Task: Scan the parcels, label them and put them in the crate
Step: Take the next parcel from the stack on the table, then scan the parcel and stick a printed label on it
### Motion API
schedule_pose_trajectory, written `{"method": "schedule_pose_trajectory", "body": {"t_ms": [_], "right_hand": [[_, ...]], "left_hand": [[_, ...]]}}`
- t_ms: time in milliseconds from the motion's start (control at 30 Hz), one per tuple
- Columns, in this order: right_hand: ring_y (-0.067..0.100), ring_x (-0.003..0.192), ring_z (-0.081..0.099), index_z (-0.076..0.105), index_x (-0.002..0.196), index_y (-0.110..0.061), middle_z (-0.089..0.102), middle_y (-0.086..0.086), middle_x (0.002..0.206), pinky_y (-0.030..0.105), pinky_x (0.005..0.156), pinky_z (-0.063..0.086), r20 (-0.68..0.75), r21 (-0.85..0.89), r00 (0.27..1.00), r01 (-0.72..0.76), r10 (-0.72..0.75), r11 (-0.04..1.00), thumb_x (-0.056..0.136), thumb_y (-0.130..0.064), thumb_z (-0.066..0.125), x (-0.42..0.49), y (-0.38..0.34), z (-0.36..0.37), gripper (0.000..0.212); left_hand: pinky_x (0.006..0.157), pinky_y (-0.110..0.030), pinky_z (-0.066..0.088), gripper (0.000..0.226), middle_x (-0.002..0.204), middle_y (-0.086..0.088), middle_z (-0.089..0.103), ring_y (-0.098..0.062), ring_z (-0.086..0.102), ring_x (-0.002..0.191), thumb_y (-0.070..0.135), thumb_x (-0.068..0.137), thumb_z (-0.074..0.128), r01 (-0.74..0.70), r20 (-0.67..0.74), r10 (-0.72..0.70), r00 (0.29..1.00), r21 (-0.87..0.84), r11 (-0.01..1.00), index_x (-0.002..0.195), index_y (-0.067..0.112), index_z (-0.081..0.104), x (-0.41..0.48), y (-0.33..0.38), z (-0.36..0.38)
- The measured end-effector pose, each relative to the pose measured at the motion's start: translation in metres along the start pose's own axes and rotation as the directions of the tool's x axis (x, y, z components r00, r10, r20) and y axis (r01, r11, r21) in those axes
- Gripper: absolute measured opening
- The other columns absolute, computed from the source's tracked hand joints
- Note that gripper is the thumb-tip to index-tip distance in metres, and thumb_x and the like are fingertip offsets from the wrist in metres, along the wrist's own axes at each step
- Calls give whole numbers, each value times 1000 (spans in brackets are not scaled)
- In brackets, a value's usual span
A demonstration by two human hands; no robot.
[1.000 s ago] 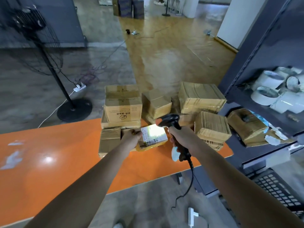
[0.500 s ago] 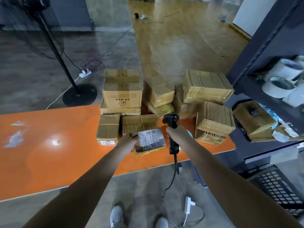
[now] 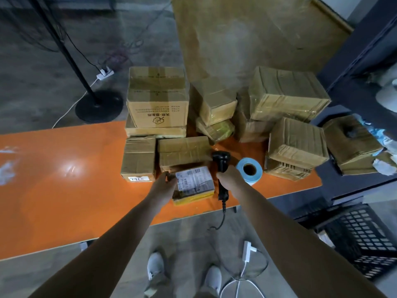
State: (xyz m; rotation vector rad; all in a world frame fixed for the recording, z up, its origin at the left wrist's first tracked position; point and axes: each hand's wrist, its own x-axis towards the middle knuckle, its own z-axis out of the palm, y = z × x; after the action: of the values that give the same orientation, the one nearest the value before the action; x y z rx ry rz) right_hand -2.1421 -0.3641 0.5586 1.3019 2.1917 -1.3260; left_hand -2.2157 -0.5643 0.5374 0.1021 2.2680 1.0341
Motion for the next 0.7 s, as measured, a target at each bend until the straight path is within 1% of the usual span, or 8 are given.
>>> {"method": "schedule_pose_trajectory", "body": {"t_ms": [67, 167, 267, 333, 400, 467, 567, 700], "right_hand": [[16, 60, 44, 50, 110, -1, 46, 5, 73, 27, 49, 31, -9, -17, 1000, 1, -2, 1000, 95, -14, 51, 3, 2, 2, 20], [16, 64, 45, 45, 125, 1, 46, 4, 79, 28, 50, 32, -11, -38, 1000, 13, -14, 999, 97, -16, 50, 2, 1, 3, 33], [17, 68, 49, 45, 128, -1, 53, 7, 89, 29, 53, 35, -34, -69, 998, 45, -47, 997, 96, -15, 48, -4, -2, -3, 35], [23, 78, 54, 46, 132, -4, 58, 13, 106, 30, 62, 40, -59, -97, 994, 91, -97, 991, 96, -15, 48, -7, -2, -11, 38], [28, 87, 57, 47, 134, -6, 61, 16, 115, 29, 66, 42, -86, -129, 986, 131, -143, 983, 96, -15, 48, -12, 0, -20, 39], [31, 105, 59, 50, 134, -7, 59, 15, 125, 29, 74, 44, -144, -238, 969, 164, -201, 957, 96, -15, 48, -14, 2, -29, 39], [30, 122, 48, 51, 133, -13, 53, 11, 131, 37, 91, 45, -261, -408, 924, 157, -280, 899, 95, -23, 53, -16, 12, -40, 39], [29, 123, 47, 42, 133, -13, 51, 10, 132, 43, 97, 43, -174, -503, 950, 141, -260, 853, 93, -35, 59, -13, 31, -46, 48]], "left_hand": [[91, -40, 46, 56, 141, -17, 47, -35, 52, 120, 31, 98, 47, -25, -23, 26, 999, 58, 998, 147, 9, 31, -5, 5, -1], [79, -38, 48, 59, 127, -18, 54, -35, 56, 106, 34, 97, 49, -68, -93, 88, 992, 204, 977, 147, 12, 27, -19, 16, -4], [97, -46, 41, 62, 140, -19, 40, -37, 37, 130, 41, 96, 50, -89, -147, 159, 976, 398, 913, 147, 15, 26, -33, 30, -6], [101, -45, 38, 63, 144, -17, 35, -35, 32, 133, 44, 96, 50, -129, -176, 227, 958, 445, 886, 147, 16, 27, -41, 42, -5], [103, -44, 36, 62, 144, -14, 36, -33, 33, 132, 45, 95, 51, -188, -175, 295, 939, 458, 869, 147, 18, 28, -45, 53, -1], [104, -42, 35, 62, 145, -12, 35, -32, 32, 133, 44, 96, 51, -261, -138, 347, 927, 427, 866, 148, 18, 29, -46, 62, 7], [105, -40, 34, 60, 144, -12, 35, -30, 30, 135, 41, 96, 52, -346, -83, 399, 913, 360, 866, 147, 16, 32, -46, 76, 21], [103, -39, 35, 54, 142, -10, 38, -29, 32, 133, 36, 96, 53, -385, -65, 429, 901, 335, 860, 143, 16, 37, -44, 85, 39]]}}
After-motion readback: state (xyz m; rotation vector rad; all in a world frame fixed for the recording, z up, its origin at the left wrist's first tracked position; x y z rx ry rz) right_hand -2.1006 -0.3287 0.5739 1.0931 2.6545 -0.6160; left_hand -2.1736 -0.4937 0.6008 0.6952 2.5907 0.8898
